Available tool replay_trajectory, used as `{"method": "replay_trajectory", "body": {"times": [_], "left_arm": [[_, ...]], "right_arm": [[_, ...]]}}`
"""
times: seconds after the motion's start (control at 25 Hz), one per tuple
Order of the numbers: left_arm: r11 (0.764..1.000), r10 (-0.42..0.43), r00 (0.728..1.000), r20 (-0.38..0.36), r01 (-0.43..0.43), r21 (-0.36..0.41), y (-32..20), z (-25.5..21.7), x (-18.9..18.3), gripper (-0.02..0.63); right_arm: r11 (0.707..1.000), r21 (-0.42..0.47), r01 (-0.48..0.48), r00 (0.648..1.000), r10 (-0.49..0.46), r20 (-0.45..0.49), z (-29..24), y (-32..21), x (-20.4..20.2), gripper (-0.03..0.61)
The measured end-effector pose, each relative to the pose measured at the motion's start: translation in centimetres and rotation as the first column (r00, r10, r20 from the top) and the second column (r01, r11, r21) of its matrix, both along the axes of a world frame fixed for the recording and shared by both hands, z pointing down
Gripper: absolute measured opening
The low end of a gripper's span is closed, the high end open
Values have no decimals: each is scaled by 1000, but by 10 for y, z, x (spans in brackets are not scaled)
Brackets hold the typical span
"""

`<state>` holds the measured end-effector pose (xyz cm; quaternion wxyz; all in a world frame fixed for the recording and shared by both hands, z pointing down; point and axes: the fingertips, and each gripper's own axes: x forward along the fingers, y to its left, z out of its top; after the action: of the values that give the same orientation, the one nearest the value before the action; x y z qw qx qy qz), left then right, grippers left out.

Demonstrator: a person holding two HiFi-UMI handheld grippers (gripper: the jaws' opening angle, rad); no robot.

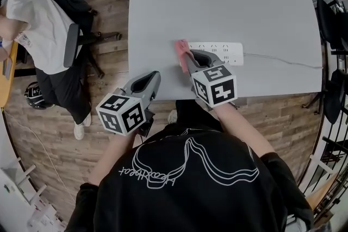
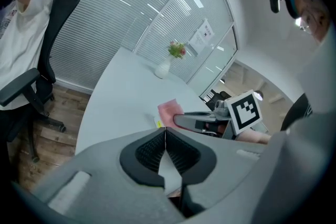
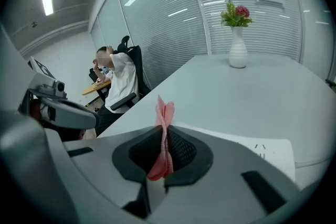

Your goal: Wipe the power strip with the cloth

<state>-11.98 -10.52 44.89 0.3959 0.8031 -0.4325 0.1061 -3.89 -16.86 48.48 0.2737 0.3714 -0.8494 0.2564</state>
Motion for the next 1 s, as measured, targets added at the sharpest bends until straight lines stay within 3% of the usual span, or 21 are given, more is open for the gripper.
{"method": "replay_trajectory", "body": {"times": [0.64,1.0], "left_arm": [[1000,23,1000,6,-23,-5,-1,6,4,14],[999,44,999,0,-44,-5,-3,6,15,14]], "right_arm": [[1000,4,11,998,-10,-60,19,-2,1,34],[999,12,-35,997,36,-73,19,-5,27,34]]}}
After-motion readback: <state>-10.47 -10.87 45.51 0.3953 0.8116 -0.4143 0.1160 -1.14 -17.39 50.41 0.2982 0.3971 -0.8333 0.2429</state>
